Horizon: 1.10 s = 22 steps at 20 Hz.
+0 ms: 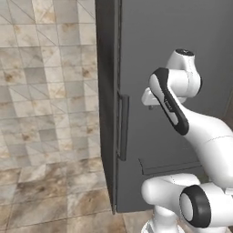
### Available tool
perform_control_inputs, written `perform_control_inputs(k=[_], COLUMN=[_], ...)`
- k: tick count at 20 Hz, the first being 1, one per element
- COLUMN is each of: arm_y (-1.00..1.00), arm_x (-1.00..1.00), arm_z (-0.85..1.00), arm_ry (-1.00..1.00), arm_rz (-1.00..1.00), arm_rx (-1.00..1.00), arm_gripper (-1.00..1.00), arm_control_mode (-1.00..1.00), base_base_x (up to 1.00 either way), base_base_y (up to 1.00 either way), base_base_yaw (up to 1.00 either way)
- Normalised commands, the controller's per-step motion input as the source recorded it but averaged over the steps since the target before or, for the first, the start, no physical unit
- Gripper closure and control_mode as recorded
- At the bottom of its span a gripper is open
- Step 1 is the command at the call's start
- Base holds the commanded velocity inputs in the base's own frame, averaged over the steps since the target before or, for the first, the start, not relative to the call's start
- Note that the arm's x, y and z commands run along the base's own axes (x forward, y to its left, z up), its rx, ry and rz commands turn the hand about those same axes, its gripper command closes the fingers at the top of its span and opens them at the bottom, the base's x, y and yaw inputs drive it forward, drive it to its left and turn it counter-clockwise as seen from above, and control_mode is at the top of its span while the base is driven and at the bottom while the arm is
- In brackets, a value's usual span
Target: Open the fridge, remove the peach, squash, and shrimp, and place them on any counter.
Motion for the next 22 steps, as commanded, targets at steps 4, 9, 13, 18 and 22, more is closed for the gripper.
perform_control_inputs(k=[4, 9, 13, 18, 22], arm_y=[0.00, 0.00, 0.00, 0.00, 0.34], arm_x=[0.00, 0.00, 0.00, -0.03, -0.25], arm_z=[0.00, 0.00, 0.00, -0.05, -0.69], arm_ry=[0.00, 0.00, 0.00, -0.02, -0.06], arm_rz=[0.00, 0.00, 0.00, 0.00, 0.06], arm_rx=[0.00, 0.00, 0.00, 0.00, 0.01], arm_gripper=[-1.00, -1.00, -1.00, -1.00, -1.00], arm_control_mode=[1.00, 1.00, 1.00, -1.00, -1.00], base_base_x=[-0.33, -0.57, -0.38, -0.09, 0.00], base_base_y=[0.07, 0.18, 0.25, 0.04, 0.00], base_base_yaw=[-0.01, -0.03, -0.02, 0.00, 0.00])
